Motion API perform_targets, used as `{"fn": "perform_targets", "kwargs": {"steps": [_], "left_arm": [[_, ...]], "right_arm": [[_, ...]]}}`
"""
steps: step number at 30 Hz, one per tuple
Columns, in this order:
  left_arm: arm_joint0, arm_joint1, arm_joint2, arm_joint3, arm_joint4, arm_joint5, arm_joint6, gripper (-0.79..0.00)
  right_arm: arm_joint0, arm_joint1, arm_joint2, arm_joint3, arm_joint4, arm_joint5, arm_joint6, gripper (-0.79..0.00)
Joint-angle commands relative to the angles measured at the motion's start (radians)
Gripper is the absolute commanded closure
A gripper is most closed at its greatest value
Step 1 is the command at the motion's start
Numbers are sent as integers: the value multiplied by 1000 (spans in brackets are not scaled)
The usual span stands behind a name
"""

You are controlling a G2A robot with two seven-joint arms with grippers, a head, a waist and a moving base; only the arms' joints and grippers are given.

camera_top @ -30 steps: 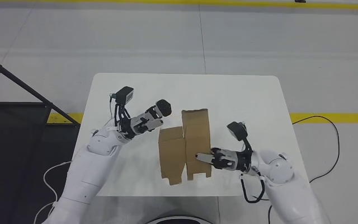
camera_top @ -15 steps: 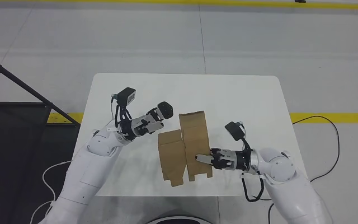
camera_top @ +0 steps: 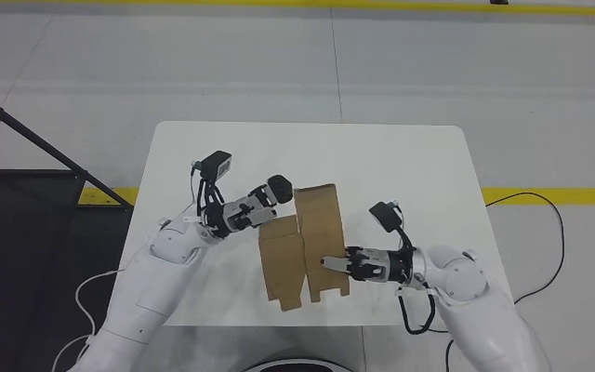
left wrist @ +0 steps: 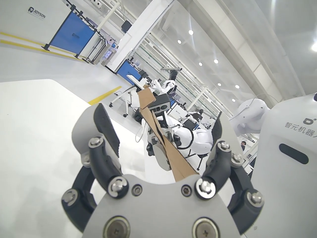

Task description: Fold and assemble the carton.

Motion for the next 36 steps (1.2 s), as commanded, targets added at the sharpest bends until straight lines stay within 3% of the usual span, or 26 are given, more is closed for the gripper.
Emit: {"fn": "perform_targets", "kwargs": {"steps": [1, 9, 26, 36], "left_arm": [[-2, 4, 2, 0, -4, 0, -2, -770], [-10, 17, 40, 5, -17, 0, -2, -757], [-28, 49, 93, 32, -55, 0, -2, -646], [-40, 71, 143, 30, -78, 0, -2, -520]], "right_arm": [[5, 1, -6, 4, 5, -1, 8, 0], [15, 3, -21, 17, 23, -11, 20, 0], [32, 13, -52, 9, 71, -19, 59, 0], [47, 24, -79, 6, 77, -11, 67, 0]]}}
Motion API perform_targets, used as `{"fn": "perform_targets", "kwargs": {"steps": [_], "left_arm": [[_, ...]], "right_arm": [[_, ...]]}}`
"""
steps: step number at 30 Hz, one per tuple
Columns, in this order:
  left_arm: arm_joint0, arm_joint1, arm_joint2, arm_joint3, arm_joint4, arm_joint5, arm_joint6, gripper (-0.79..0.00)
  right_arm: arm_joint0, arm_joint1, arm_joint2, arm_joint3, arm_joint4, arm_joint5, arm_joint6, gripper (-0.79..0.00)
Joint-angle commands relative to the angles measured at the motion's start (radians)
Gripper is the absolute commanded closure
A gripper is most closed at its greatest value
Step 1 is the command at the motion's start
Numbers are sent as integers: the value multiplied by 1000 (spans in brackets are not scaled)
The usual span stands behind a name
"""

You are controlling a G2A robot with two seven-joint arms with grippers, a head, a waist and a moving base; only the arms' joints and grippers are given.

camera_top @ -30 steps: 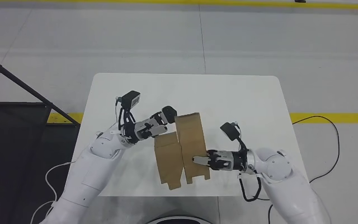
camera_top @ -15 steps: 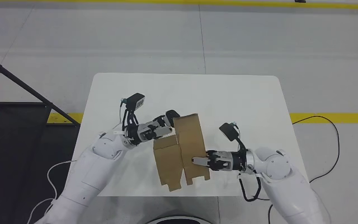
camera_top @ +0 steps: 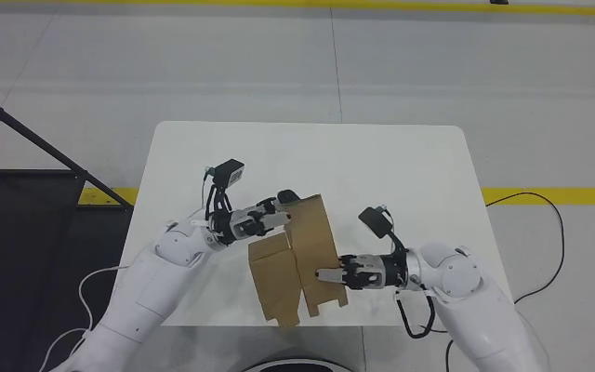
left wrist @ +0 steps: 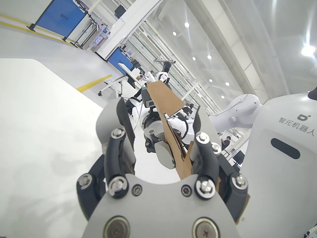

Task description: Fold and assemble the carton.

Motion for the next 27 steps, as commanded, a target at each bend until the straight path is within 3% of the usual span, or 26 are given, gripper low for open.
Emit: {"fn": "perform_targets", "kwargs": {"steps": [1, 3, 10, 18, 23, 26, 27], "left_arm": [[-3, 4, 8, 0, -4, 0, 0, -502], [-7, 9, 17, 0, -6, 0, 0, -397], [-15, 26, 46, -6, -23, 0, 0, -345], [-25, 44, 76, -14, -39, 0, 0, -225], [-32, 52, 87, -14, -46, 0, 0, -206], [-35, 56, 92, -13, -48, 0, 0, 0], [-36, 57, 94, -13, -51, 0, 0, 0]], "right_arm": [[3, 2, -5, 0, -1, 1, 1, 0], [7, 3, -11, 1, -1, 2, 2, 0], [15, 10, -22, 6, 0, 0, 0, 0], [16, 15, -21, 13, -15, -4, -8, 0], [15, 17, -20, 9, -27, 0, -17, 0], [16, 18, -22, 12, -29, 2, -21, 0], [17, 18, -23, 12, -30, 3, -22, 0]]}}
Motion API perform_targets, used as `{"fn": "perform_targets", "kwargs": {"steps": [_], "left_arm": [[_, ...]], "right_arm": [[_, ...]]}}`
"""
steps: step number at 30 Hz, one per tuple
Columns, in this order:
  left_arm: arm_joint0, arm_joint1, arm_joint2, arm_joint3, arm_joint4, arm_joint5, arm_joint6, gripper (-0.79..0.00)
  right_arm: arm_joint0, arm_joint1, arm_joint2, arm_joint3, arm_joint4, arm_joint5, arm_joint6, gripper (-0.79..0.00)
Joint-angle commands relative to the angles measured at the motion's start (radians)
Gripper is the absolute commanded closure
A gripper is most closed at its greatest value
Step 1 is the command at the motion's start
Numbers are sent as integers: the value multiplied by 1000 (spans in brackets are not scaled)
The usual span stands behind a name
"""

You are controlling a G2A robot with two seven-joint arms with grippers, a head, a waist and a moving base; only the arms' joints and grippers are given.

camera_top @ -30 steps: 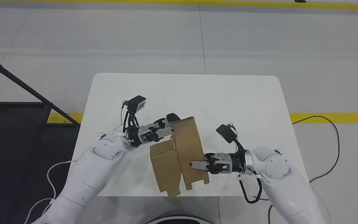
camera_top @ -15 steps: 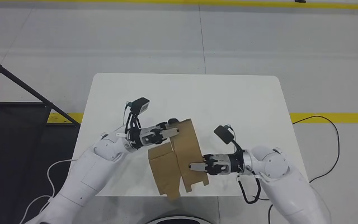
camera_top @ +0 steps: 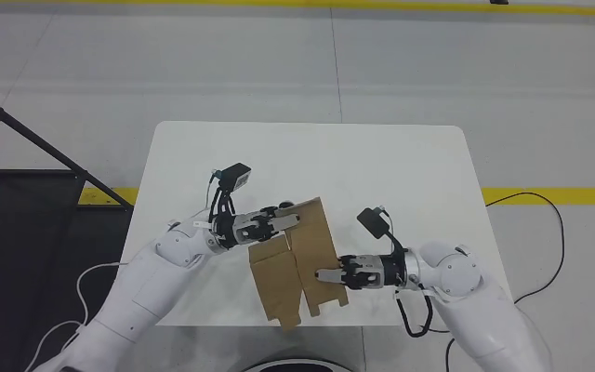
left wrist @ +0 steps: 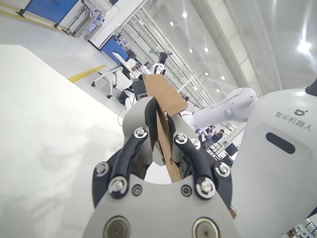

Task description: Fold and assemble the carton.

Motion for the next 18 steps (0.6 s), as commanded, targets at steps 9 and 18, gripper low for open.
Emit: {"fn": "perform_targets", "kwargs": {"steps": [9, 18], "left_arm": [[-4, 7, 3, 0, -15, 0, 0, 0], [0, -2, -40, 30, -13, 0, 4, 0]], "right_arm": [[6, 1, -6, 4, -17, 11, -24, -785], [-5, 7, 18, -1, -53, 12, -62, -785]]}}
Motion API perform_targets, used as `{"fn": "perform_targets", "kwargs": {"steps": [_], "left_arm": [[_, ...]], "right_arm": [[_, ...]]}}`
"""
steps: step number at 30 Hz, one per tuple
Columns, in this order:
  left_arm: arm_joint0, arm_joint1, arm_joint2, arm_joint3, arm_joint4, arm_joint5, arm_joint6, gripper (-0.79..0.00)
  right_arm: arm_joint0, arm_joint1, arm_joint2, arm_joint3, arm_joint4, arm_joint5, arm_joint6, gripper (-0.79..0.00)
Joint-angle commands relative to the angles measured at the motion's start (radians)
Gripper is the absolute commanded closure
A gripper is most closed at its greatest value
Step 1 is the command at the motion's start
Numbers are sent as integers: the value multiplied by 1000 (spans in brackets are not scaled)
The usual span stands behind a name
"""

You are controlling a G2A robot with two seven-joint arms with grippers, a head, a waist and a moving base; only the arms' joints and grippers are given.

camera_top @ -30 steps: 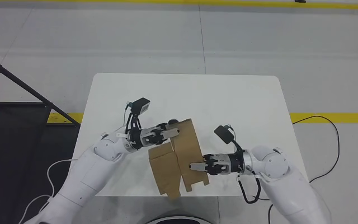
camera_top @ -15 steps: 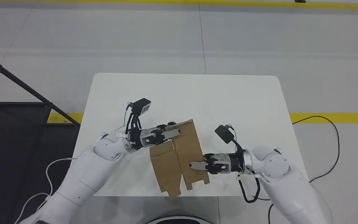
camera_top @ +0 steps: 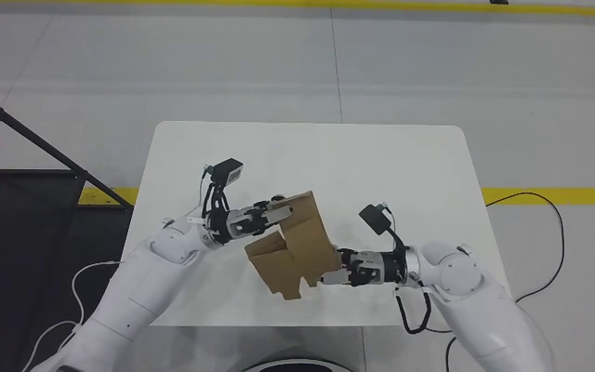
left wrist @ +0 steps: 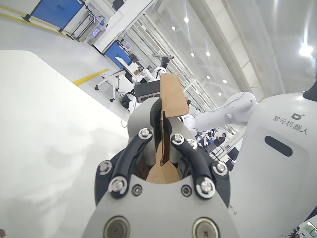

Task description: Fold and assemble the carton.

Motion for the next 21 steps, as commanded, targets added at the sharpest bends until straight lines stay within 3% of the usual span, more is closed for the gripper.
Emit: {"fn": "perform_targets", "kwargs": {"steps": [1, 6, 21], "left_arm": [[1, -4, -9, 7, 7, 0, 6, 0], [3, -14, -23, 19, 30, 0, 28, 0], [2, -25, -31, 25, 50, 0, 56, 0]], "right_arm": [[-8, 3, 11, -4, -20, 3, -17, -785], [-33, 11, 46, -24, -104, 38, -62, -785], [-33, 11, 46, -24, -104, 38, -62, -785]]}}
